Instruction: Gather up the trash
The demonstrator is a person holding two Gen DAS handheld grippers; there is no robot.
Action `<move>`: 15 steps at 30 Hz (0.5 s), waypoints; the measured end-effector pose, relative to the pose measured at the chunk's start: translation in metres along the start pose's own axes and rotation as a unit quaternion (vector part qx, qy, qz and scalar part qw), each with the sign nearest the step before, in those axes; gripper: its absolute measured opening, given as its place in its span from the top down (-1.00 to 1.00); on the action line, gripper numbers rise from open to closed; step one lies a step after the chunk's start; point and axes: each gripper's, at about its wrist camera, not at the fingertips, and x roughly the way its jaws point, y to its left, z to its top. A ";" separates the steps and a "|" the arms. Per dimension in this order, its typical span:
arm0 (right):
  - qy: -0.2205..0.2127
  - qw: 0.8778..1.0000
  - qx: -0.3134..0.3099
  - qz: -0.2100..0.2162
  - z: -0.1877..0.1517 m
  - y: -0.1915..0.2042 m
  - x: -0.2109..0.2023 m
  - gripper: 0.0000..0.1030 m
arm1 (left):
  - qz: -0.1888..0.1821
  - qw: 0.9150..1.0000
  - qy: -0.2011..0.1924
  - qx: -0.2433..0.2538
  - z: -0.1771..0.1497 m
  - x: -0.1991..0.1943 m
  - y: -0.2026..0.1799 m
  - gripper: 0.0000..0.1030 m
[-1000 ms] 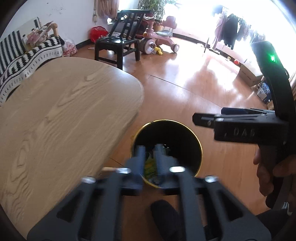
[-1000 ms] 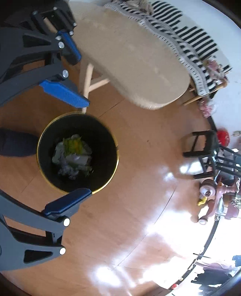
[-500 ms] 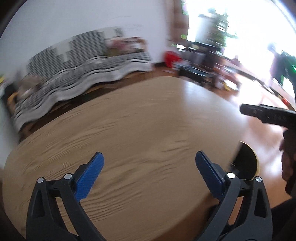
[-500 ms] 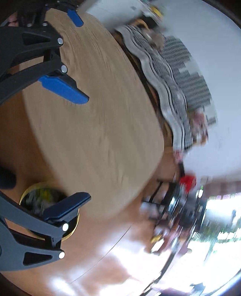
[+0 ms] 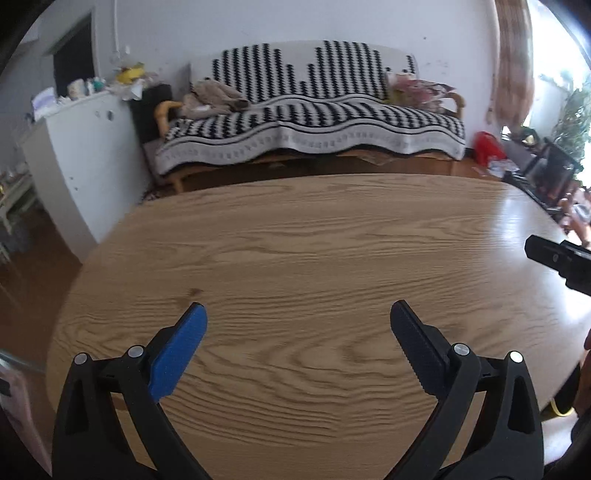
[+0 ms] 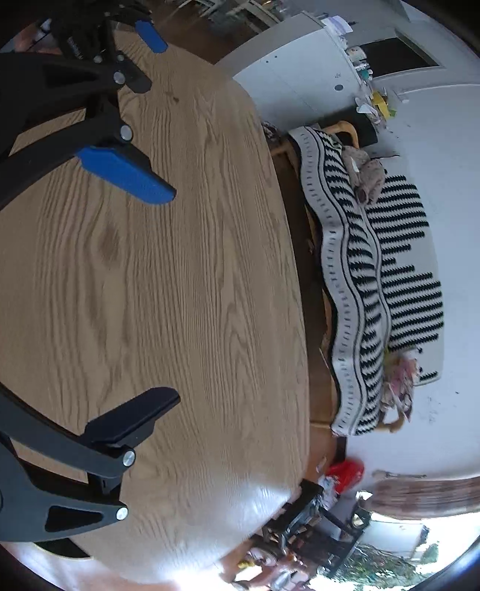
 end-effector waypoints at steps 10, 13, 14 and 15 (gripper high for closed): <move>0.007 0.999 -0.029 -0.016 -0.021 0.003 0.018 -0.86 | -0.012 0.999 0.042 -0.015 0.003 0.038 0.006 -0.87; 0.006 0.999 -0.038 -0.025 -0.024 -0.005 0.016 -0.86 | -0.017 0.999 0.045 -0.022 0.003 0.038 0.001 -0.87; 0.005 0.999 -0.038 -0.027 -0.025 -0.009 0.014 -0.86 | -0.017 0.999 0.046 -0.023 0.004 0.038 -0.001 -0.87; 0.006 0.999 -0.037 -0.027 -0.026 -0.012 0.014 -0.86 | -0.017 0.999 0.046 -0.023 0.003 0.038 -0.003 -0.87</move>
